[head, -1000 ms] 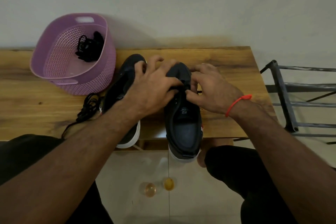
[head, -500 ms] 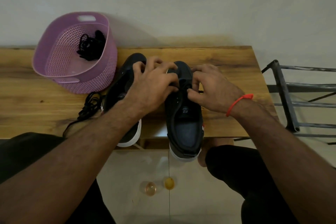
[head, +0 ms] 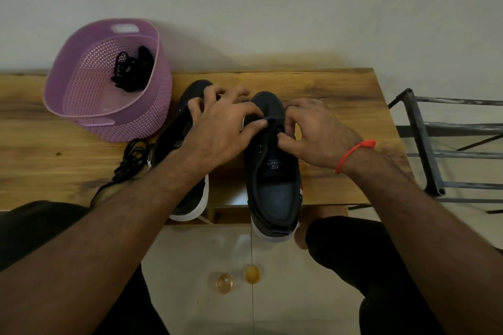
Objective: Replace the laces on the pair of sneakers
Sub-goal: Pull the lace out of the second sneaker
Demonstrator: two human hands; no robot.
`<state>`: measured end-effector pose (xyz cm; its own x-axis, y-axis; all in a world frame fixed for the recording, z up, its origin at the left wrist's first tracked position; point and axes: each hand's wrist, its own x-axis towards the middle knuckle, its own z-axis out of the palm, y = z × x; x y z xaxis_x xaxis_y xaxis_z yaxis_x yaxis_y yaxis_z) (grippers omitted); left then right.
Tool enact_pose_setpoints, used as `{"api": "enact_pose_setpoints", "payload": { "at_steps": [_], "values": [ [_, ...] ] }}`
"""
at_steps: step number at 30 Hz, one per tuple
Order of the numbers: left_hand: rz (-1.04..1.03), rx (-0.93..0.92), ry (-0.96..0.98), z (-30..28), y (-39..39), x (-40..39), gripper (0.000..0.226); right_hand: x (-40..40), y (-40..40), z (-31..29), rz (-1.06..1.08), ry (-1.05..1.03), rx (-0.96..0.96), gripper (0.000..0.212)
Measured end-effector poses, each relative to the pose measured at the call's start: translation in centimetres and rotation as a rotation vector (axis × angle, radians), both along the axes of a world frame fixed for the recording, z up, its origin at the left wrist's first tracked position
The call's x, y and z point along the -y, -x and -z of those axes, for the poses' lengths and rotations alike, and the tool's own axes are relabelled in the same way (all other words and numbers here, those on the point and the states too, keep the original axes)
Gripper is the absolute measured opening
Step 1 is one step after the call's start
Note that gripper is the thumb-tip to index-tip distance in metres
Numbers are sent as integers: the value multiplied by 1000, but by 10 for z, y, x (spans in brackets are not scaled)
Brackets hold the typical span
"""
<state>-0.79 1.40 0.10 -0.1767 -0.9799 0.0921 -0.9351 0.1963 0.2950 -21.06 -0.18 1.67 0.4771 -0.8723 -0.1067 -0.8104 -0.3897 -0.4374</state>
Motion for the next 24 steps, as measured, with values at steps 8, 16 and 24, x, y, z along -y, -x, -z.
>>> {"api": "enact_pose_setpoints", "payload": {
  "at_steps": [8,16,24],
  "values": [
    [-94,-100,-297,-10,0,1,85,-4,-4,1,-16,-55,55,37],
    [-112,-12,-317,-16,-10,3,89,-4,-9,5,-50,-109,-18,42],
    [-84,-15,-303,-13,-12,3,86,-11,-19,8,116,78,231,12]
  ]
}}
